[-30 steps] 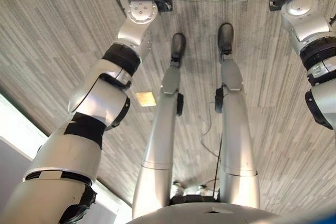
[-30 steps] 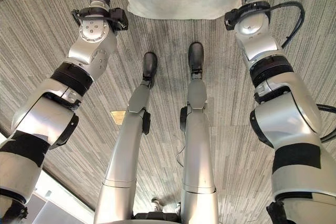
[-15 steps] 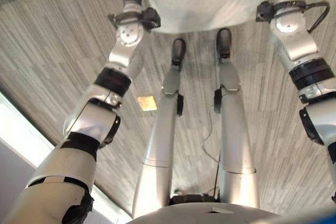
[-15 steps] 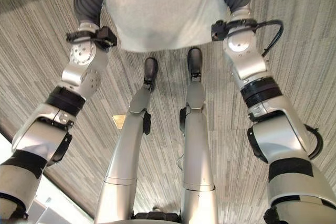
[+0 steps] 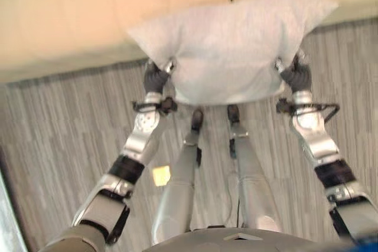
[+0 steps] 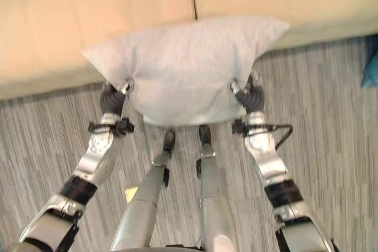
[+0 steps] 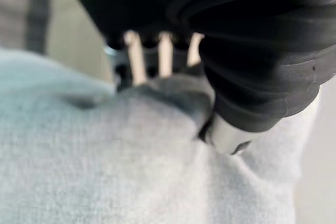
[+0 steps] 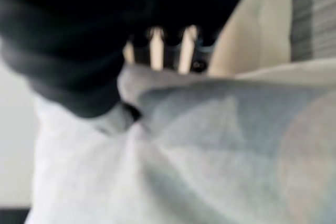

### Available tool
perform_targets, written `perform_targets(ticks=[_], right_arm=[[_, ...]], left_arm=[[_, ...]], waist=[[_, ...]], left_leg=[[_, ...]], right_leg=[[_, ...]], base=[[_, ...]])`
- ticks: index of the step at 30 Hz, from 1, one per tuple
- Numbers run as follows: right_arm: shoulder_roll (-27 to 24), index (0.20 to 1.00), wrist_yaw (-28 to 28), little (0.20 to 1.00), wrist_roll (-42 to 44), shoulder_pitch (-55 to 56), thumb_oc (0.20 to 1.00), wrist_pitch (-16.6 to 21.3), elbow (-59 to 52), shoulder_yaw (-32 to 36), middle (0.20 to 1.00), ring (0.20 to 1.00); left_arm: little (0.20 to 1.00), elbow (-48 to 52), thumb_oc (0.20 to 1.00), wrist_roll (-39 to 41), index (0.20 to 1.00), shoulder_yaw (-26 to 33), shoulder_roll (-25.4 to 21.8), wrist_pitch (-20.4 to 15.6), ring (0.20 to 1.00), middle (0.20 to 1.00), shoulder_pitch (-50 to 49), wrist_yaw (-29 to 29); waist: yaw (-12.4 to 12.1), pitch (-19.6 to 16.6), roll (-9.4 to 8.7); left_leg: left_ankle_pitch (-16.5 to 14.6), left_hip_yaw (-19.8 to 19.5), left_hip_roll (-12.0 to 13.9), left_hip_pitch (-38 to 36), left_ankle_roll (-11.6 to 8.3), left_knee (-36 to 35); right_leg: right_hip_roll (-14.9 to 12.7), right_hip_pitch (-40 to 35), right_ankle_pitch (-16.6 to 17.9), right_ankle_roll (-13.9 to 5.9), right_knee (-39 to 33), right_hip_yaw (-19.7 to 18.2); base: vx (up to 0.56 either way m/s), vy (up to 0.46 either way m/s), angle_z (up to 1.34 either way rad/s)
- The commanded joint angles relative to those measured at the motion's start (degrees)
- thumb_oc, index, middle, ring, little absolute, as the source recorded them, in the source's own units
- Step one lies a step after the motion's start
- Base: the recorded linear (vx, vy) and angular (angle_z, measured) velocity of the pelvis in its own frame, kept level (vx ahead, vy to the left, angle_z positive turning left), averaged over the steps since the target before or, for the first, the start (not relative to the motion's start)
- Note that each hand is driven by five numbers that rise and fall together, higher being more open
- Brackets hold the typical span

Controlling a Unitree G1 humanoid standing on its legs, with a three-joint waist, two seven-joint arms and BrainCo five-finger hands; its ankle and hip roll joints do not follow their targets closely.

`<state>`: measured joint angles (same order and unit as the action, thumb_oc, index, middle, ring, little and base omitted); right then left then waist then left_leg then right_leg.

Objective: Pick up all the scattered cushions and arrange them neatly on the sofa.

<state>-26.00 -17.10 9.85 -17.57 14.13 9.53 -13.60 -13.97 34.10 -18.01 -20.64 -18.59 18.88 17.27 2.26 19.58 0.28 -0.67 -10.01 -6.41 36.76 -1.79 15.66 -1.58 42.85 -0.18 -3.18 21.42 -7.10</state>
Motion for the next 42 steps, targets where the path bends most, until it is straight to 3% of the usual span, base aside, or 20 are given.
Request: perform_targets(ticks=[1,6,10,14,16,17,20,21,23,26,27,30,32,35,38,40,42], right_arm=[[2.12,0.2,4.78,0.2,0.43,-2.71,0.2,5.36,-4.0,-0.98,0.2,0.2],[2.27,0.2,6.86,0.2,1.0,1.52,0.2,4.55,-3.54,-0.59,0.2,0.2],[2.35,0.2,8.51,0.2,1.67,4.95,0.2,3.48,-2.6,1.02,0.2,0.2],[2.98,0.2,9.59,0.2,1.71,7.62,0.2,3.11,-2.19,2.44,0.2,0.2],[3.16,0.2,9.97,0.2,2.0,8.67,0.2,3.34,-1.13,2.67,0.2,0.2],[3.2,0.2,10.28,0.2,2.18,8.93,0.2,3.54,-0.28,2.22,0.2,0.2],[3.04,0.2,10.78,0.2,2.61,9.68,0.2,3.53,-0.04,1.9,0.2,0.2],[2.76,0.2,10.93,0.2,2.7,10.89,0.2,3.08,-0.03,2.19,0.2,0.2],[2.09,0.2,10.57,0.2,2.13,11.65,0.2,2.89,-0.25,2.71,0.2,0.2],[1.63,0.2,10.06,0.2,1.89,12.51,0.2,2.53,-0.68,3.46,0.2,0.2],[1.6,0.2,10.06,0.2,1.89,12.52,0.2,2.53,-0.69,3.45,0.2,0.2],[1.2,0.2,9.19,0.2,2.12,12.35,0.2,2.4,-0.59,3.61,0.2,0.2],[1.2,0.2,9.12,0.2,2.17,12.65,0.2,2.21,-1.04,3.89,0.2,0.2],[0.88,0.2,8.29,0.2,1.86,12.68,0.2,1.92,-1.06,4.96,0.2,0.2],[0.98,0.2,7.15,0.2,1.44,12.07,0.2,1.86,-1.31,5.17,0.2,0.2],[1.9,0.2,6.15,0.2,0.88,10.2,0.2,1.51,0.44,4.13,0.2,0.2],[3.07,0.2,6.86,0.2,0.38,9.55,0.2,0.97,0.27,3.46,0.2,0.2]], left_arm=[[0.2,6.35,0.2,-4.33,0.2,-1.13,-0.26,-2.98,0.2,0.2,2.9,-5.98],[0.2,7.78,0.2,-2.76,0.2,0.38,-0.35,-2.32,0.2,0.2,-2.85,-8.87],[0.2,8.46,0.2,-2.38,0.2,2.24,-0.72,-1.46,0.2,0.2,-7.12,-10.16],[0.2,9.05,0.2,-3.39,0.2,2.49,-1.41,-1.24,0.2,0.2,-8.84,-10.75],[0.2,8.64,0.2,-4.11,0.2,2.52,-1.47,-1.36,0.2,0.2,-9.89,-11.23],[0.2,7.97,0.2,-4.63,0.2,2.47,-1.34,-0.96,0.2,0.2,-10.65,-11.38],[0.2,7.65,0.2,-4.96,0.2,2.63,-1.1,-0.63,0.2,0.2,-11.13,-11.1],[0.2,7.2,0.2,-4.37,0.2,2.09,-0.53,-0.49,0.2,0.2,-11.1,-11.27],[0.2,6.75,0.2,-4.29,0.2,1.7,0.31,-0.37,0.2,0.2,-11.42,-11.64],[0.2,6.59,0.2,-3.27,0.2,1.5,1.4,0.16,0.2,0.2,-11.58,-11.98],[0.2,6.59,0.2,-3.27,0.2,1.5,1.43,0.17,0.2,0.2,-11.59,-11.97],[0.2,6.36,0.2,-2.92,0.2,0.64,2.01,0.37,0.2,0.2,-10.48,-11.92],[0.2,6.37,0.2,-2.84,0.2,0.57,2.2,0.62,0.2,0.2,-10.42,-11.97],[0.2,6.47,0.2,-3.08,0.2,0.01,2.68,0.76,0.2,0.2,-10.74,-11.81],[0.2,5.97,0.2,-3.34,0.2,-0.88,2.92,0.84,0.2,0.2,-9.58,-11.34],[0.2,5.89,0.2,-3.29,0.2,-0.77,2.72,0.71,0.2,0.2,-8.45,-10.79],[0.2,7.12,0.2,-2.45,0.2,-0.63,2.66,1.08,0.2,0.2,-9.1,-10.99]], waist=[[-0.68,-3.92,-0.6],[-1.34,-6.16,-1.39],[-1.9,-8.27,-1.31],[-1.81,-9.26,-0.92],[-1.92,-10.47,-1.38],[-2.08,-12.28,-2.17],[-1.51,-13.63,-2.68],[-0.67,-14.21,-2.99],[-0.4,-14.75,-2.9],[0.46,-15.96,-2.48],[0.68,-15.91,-2.39],[0.85,-15.35,-2.57],[0.85,-15.32,-2.56],[0.97,-15.9,-2.2],[0.98,-15.61,-1.08],[-0.6,-14.82,-0.98],[-1.53,-15.36,-1.32]], left_leg=[[1.75,-0.82,-0.59,-2.98,-1.79,-2.31],[0.48,-0.81,-0.5,-13.25,-0.96,-4.22],[-0.17,-1.15,-0.74,-20.87,0.22,-6.44],[-0.69,-2.02,-0.65,-25.93,0.95,-8.29],[-0.93,-2.12,-0.73,-27.8,0.71,-9.68],[-0.92,-2.48,-0.7,-30.0,0.57,-11.72],[-0.93,-3.64,-0.54,-32.87,0.76,-13.21],[-0.78,-4.98,-0.71,-34.36,0.03,-12.51],[-0.22,-5.61,0.47,-35.16,-1.21,-12.89],[0.66,-6.01,3.1,-36.11,-3.73,-13.0],[0.62,-6.25,3.15,-36.16,-3.78,-12.99],[1.61,-5.63,4.44,-35.31,-5.34,-7.87],[1.84,-5.19,4.75,-35.58,-5.19,-8.11],[1.65,-1.44,4.54,-35.03,-3.5,-16.01],[5.49,1.55,2.72,-31.72,-2.53,-19.58],[6.97,3.41,1.17,-27.22,-2.34,-18.23],[5.71,4.01,1.41,-29.09,-1.23,-18.29]], right_leg=[[-1.56,-7.57,0.68,-3.56,-5.81,0.88],[-2.53,-19.21,1.37,-4.44,-10.7,0.84],[-3.38,-24.31,3.14,-6.39,-10.38,0.0],[-1.42,-27.35,2.15,-6.39,-8.6,-1.31],[-0.49,-28.84,2.08,-6.04,-13.23,-1.01],[0.48,-29.37,3.68,-5.77,-19.04,-0.31],[2.61,-29.73,5.33,-5.4,-23.4,0.39],[2.78,-31.51,5.13,-4.96,-23.11,-1.14],[2.97,-32.87,5.15,-4.51,-23.01,-1.55],[3.12,-34.17,4.06,-3.64,-22.73,0.98],[3.13,-34.31,4.01,-3.6,-22.76,1.23],[3.28,-36.25,2.67,-2.53,-22.07,3.23],[3.31,-36.8,2.18,-2.33,-21.92,3.47],[3.07,-37.91,0.86,-1.97,-21.72,3.79],[3.19,-38.11,-0.53,-1.65,-20.66,3.99],[3.42,-39.24,-1.75,-1.52,-19.04,1.64],[2.04,-41.7,-3.17,-2.81,-18.39,0.04]], base=[[0.17,0.096,0.03],[0.16,0.104,0.0],[0.17,0.149,-0.09],[0.14,0.084,-0.02],[0.2,-0.012,-0.03],[0.23,-0.03,-0.06],[0.27,-0.055,-0.16],[0.31,-0.114,-0.01],[0.22,-0.138,0.47],[0.18,-0.171,0.5],[0.12,-0.12,0.45],[0.14,-0.167,0.47],[0.12,-0.055,0.23],[0.15,-0.022,0.15],[0.14,0.046,0.35],[0.22,0.109,0.05],[0.38,0.218,-0.5]])
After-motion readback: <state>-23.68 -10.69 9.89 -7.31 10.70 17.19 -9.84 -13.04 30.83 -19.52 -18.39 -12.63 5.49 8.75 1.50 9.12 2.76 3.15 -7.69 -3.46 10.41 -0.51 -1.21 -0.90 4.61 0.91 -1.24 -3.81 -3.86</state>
